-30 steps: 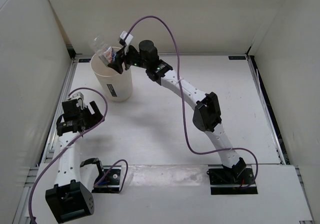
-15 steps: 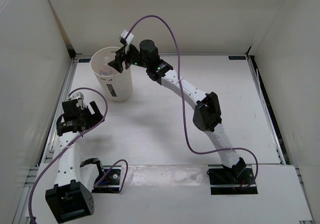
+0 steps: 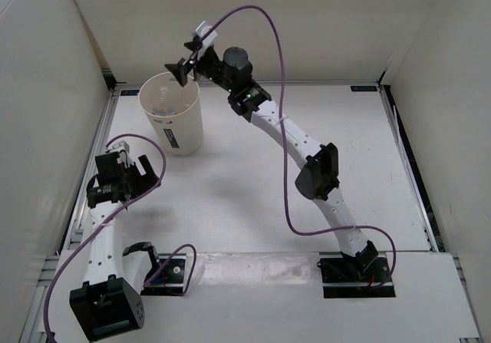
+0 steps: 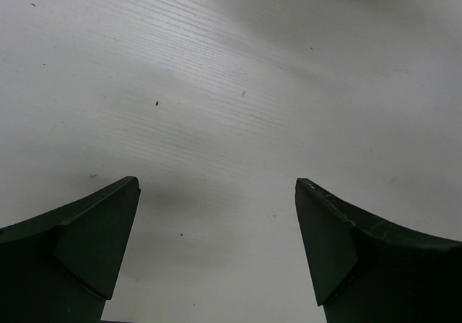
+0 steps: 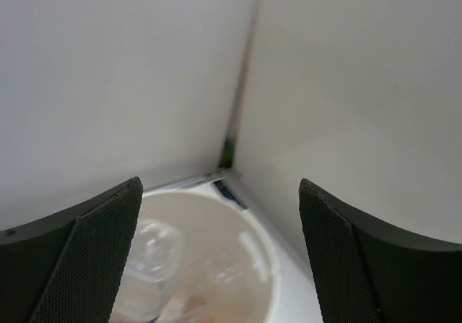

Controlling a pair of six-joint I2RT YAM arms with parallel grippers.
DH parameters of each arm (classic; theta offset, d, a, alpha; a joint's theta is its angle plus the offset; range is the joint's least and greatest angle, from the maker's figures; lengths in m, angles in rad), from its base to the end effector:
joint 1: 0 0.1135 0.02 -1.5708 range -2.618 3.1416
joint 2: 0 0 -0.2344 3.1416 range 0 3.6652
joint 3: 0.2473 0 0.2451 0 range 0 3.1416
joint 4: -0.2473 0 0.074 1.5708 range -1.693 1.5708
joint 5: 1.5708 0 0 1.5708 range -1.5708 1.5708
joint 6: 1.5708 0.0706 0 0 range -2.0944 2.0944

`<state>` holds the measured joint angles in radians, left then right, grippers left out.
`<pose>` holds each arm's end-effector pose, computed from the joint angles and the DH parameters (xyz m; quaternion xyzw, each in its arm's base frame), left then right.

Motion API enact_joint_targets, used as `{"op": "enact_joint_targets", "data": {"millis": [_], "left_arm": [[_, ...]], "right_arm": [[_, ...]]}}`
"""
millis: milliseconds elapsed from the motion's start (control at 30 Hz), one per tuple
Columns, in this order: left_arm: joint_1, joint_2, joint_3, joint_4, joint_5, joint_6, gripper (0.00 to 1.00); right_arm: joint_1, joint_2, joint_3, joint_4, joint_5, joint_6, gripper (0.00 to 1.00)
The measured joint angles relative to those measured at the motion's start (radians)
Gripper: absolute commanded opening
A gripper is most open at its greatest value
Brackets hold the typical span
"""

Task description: Put the plastic bottles in the bin

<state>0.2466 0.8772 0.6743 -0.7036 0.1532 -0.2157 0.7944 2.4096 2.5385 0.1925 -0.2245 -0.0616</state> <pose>0.2001 0.0393 0.1914 -0.1916 0.9232 -0.0673 0.3262 0.3797 0.4090 0.4053 -0.3239 0.4910 0.3499 0.7291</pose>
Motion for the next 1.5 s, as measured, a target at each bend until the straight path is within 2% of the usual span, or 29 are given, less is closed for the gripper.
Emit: {"op": "enact_joint_targets", "data": {"millis": [100, 233, 300, 467, 633, 700, 867, 967, 1067, 1233, 1500], "left_arm": [[0.000, 0.008, 0.000, 0.000, 0.009, 0.011, 1.00], [0.000, 0.023, 0.000, 0.000, 0.011, 0.022, 1.00], [0.000, 0.027, 0.000, 0.000, 0.011, 0.026, 1.00], [0.000, 0.028, 0.000, 0.000, -0.004, 0.034, 1.00], [0.000, 0.036, 0.000, 0.003, -0.011, 0.036, 1.00], [0.000, 0.042, 0.000, 0.015, -0.011, 0.036, 1.00], [0.000, 0.063, 0.000, 0.062, -0.011, 0.046, 1.00], [0.000, 0.075, 0.000, 0.088, -0.011, 0.054, 1.00], [0.000, 0.090, 0.000, 0.107, -0.009, 0.060, 1.00], [0.000, 0.129, 0.000, 0.117, -0.006, 0.064, 1.00], [0.000, 0.230, 0.080, 0.123, -0.011, 0.067, 1.00]], "right_arm": [[-0.032, -0.009, 0.026, -0.005, 0.089, -0.008, 0.90], [-0.114, -0.023, 0.016, -0.150, 0.266, 0.033, 0.90], [-0.169, -0.056, -0.051, -0.239, 0.333, 0.084, 0.90], [-0.304, -0.219, -0.410, -0.340, 0.558, 0.146, 0.90], [-0.375, -0.415, -0.753, -0.377, 0.723, 0.116, 0.90], [-0.392, -0.526, -0.898, -0.388, 0.698, 0.102, 0.90], [-0.484, -0.841, -1.180, -0.428, 0.517, 0.135, 0.90], [-0.530, -1.035, -1.368, -0.431, 0.499, 0.137, 0.90], [-0.507, -1.171, -1.535, -0.426, 0.509, 0.106, 0.90], [-0.476, -1.286, -1.749, -0.452, 0.507, 0.041, 0.90], [-0.643, -1.386, -1.831, -0.487, 0.431, 0.034, 0.90]]}}
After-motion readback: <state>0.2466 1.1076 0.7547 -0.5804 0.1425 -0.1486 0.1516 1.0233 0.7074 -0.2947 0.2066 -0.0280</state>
